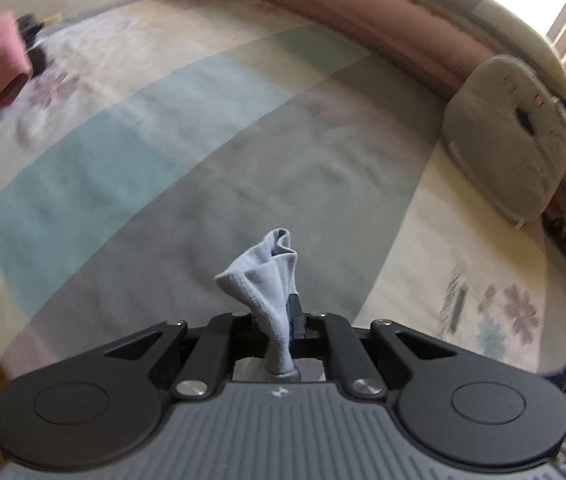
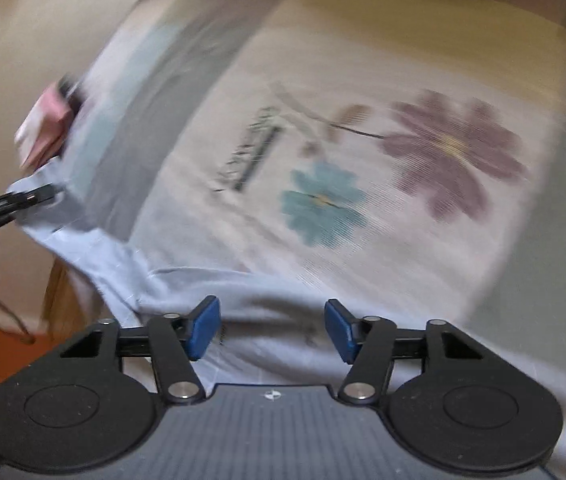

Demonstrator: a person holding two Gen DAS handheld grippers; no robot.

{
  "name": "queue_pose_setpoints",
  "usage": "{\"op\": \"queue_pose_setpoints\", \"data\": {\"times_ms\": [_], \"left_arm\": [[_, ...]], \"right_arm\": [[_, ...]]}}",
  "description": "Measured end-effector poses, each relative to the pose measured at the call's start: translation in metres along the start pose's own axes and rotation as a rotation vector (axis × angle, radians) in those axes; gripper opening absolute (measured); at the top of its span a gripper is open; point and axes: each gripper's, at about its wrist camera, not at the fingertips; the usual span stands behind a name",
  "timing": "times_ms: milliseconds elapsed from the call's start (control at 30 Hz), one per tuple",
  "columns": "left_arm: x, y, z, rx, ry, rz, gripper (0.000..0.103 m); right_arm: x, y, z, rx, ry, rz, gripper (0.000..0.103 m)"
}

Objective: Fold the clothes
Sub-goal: 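Grasp the sweatpants waistband with the right tool while the left tool holds the cuff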

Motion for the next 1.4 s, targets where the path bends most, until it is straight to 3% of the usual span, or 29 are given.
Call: {"op": "queue_pose_setpoints", "data": {"times_ms": [167,367,633,800,967,1100,1167,1200,1300,1400], "left_arm": [[0.028,-0.01,-0.029,0.0,0.025,0.017,0.005],[0.055,-0.023,-0.05,0.018,0.084,0.019,0.005],[0.073,-0.033,-0.064,0.034,0.16,0.018,0.005],[0.077,-0.036,-0.063,0.03,0.186,0.019,0.006],[0.08,-0.035,-0.062,0.017,0.199,0.008,0.006],[0.081,-0.039,-0.06,0.014,0.216,0.018,0.006],[0.08,-0.038,-0.057,0.008,0.216,0.023,0.005],[0.079,-0.036,-0.055,0.0,0.209,0.025,0.005],[0.077,-0.026,-0.042,-0.037,0.207,0.019,0.005],[0.072,-0.016,-0.025,-0.09,0.2,-0.002,0.005]], "right_arm": [[0.014,-0.05,0.046,0.157,0.208,0.125,0.062],[0.02,-0.109,0.086,0.415,0.352,0.212,0.062],[0.034,-0.153,0.115,0.667,0.364,0.38,0.067],[0.042,-0.17,0.116,0.748,0.384,0.433,0.063],[0.012,-0.159,0.105,0.768,0.323,0.385,0.015],[0.027,-0.158,0.094,0.703,0.365,0.395,0.013],[0.04,-0.155,0.09,0.676,0.449,0.369,0.002],[0.044,-0.151,0.089,0.656,0.478,0.347,0.002],[0.047,-0.126,0.087,0.554,0.501,0.278,0.004],[0.041,-0.091,0.093,0.411,0.444,0.245,0.004]]}}
Point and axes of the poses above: each gripper's, at about its wrist camera, not at the fingertips, and y roughly against the way its jaws point, x to its left, z to its top
